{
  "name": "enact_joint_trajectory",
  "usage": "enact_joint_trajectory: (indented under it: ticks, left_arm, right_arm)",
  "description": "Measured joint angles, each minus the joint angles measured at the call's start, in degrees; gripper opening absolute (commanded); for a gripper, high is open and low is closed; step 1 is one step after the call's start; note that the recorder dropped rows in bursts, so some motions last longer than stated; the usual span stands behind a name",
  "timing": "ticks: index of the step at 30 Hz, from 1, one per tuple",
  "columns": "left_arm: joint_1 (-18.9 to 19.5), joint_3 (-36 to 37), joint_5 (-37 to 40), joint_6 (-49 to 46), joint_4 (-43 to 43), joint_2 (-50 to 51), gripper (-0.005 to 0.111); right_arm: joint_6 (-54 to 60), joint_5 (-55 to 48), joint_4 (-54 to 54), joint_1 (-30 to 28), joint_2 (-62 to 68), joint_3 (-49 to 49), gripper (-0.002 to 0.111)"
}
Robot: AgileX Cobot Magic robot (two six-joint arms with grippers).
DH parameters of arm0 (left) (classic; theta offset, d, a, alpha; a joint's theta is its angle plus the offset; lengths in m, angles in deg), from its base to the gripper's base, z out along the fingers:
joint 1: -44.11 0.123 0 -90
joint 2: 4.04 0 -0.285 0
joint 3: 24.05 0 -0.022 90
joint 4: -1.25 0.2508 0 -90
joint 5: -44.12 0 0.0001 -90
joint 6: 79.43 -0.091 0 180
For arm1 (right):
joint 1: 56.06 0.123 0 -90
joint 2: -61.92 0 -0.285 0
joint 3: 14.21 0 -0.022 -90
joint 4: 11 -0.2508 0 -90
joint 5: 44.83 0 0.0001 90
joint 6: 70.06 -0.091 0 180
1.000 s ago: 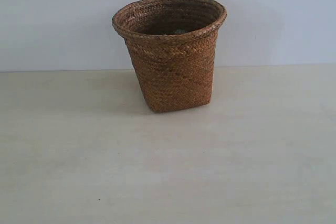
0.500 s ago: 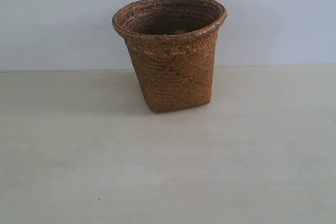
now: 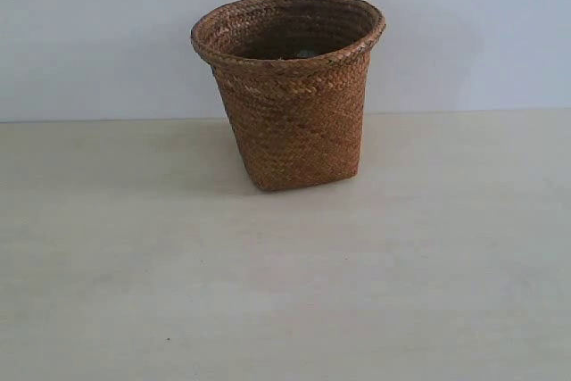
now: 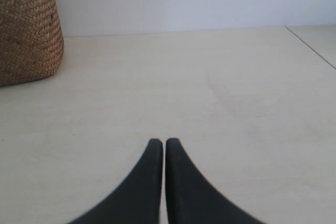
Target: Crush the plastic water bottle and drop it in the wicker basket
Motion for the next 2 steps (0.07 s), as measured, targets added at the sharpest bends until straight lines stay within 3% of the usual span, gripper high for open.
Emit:
enact_joint_trajectory:
  ticks: [2]
  left_arm:
    - [0.00,0.00,0.00,0.00,0.00,0.00,0.004]
  right_arm:
    - [0.00,0.00,0.00,0.00,0.00,0.00,0.000]
